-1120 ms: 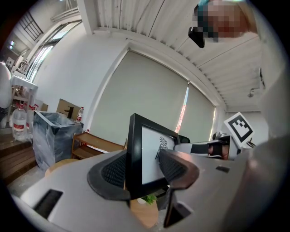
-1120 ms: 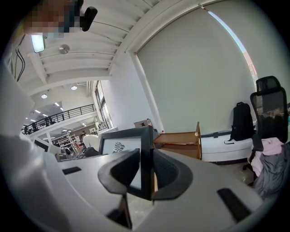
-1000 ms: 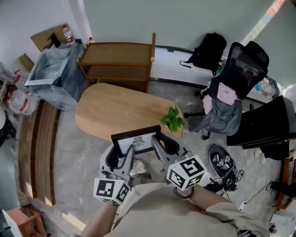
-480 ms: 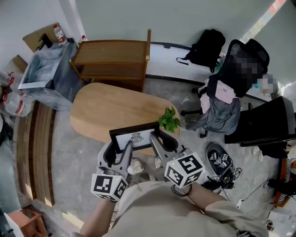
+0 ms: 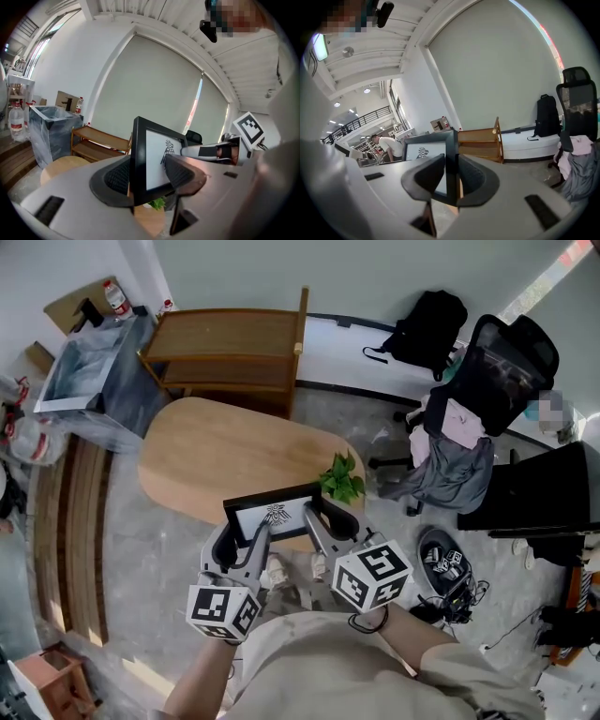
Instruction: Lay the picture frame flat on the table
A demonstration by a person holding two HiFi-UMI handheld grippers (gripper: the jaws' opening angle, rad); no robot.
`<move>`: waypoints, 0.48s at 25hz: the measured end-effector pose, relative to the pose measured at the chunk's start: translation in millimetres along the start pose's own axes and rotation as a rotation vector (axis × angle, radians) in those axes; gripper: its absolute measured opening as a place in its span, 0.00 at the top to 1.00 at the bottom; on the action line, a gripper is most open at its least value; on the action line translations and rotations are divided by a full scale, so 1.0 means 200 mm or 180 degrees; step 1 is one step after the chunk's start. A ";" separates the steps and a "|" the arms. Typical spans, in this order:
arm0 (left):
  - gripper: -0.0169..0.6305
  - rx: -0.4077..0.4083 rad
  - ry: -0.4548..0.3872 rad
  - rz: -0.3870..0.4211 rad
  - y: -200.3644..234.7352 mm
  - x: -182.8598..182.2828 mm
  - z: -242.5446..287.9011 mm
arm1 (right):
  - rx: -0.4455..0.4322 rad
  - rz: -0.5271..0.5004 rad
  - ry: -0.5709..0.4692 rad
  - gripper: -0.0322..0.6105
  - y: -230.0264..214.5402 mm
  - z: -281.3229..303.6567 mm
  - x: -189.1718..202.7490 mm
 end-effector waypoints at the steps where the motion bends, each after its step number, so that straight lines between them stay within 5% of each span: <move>1: 0.65 -0.0008 0.0032 -0.0023 0.01 0.02 0.02 | 0.0011 0.0015 0.0024 0.83 -0.02 0.01 0.01; 12: 0.64 -0.0118 0.0396 -0.0276 0.21 0.29 0.29 | 0.0129 0.0397 0.0336 0.84 -0.24 0.29 0.27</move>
Point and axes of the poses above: the fingertips, and each gripper's own axes: z forward along the fingers, y to its left, x out of its underside, the point moved 7 cm from there along -z, backward along the fingers, and after that the axes turned 1 degree about -y, right-handed, at the moved point
